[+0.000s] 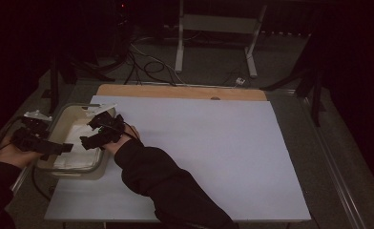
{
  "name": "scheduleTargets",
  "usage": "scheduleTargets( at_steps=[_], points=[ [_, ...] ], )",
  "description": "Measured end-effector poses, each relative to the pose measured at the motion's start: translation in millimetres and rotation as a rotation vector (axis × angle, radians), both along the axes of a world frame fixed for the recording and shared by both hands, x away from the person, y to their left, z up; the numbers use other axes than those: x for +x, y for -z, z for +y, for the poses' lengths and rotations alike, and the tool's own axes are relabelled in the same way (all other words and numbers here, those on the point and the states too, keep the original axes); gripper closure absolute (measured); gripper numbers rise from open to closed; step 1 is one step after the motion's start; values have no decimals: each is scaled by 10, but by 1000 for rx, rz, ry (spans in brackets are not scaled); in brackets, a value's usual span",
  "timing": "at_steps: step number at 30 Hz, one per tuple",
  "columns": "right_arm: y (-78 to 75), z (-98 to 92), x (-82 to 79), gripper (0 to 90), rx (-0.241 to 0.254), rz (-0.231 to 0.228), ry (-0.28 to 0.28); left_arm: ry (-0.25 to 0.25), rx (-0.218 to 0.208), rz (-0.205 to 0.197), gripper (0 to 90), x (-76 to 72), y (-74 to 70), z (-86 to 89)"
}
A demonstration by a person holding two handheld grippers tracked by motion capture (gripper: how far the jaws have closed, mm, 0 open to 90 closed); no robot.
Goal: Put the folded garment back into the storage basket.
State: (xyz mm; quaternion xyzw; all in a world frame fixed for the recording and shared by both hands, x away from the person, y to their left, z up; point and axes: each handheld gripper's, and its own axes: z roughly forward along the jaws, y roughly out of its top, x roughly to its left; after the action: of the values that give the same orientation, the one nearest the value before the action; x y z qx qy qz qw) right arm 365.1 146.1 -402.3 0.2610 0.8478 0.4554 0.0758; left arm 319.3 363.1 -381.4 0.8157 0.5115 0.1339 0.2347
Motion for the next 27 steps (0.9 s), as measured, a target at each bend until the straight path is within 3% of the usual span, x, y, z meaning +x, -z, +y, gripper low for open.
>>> scheduleTargets(
  at_steps=[5,9,27],
  points=[
    [-17,-54,9,117,3,-8,-15,-1,-7,-30,0,0,-18,-32],
    [-43,-113,12,116,2,-17,-17,9,8,-31,0,0,-24,-69],
    [-109,-434,17,104,-38,-57,-54,-4,-36,-79,0,35,-105,-301]
  ],
)
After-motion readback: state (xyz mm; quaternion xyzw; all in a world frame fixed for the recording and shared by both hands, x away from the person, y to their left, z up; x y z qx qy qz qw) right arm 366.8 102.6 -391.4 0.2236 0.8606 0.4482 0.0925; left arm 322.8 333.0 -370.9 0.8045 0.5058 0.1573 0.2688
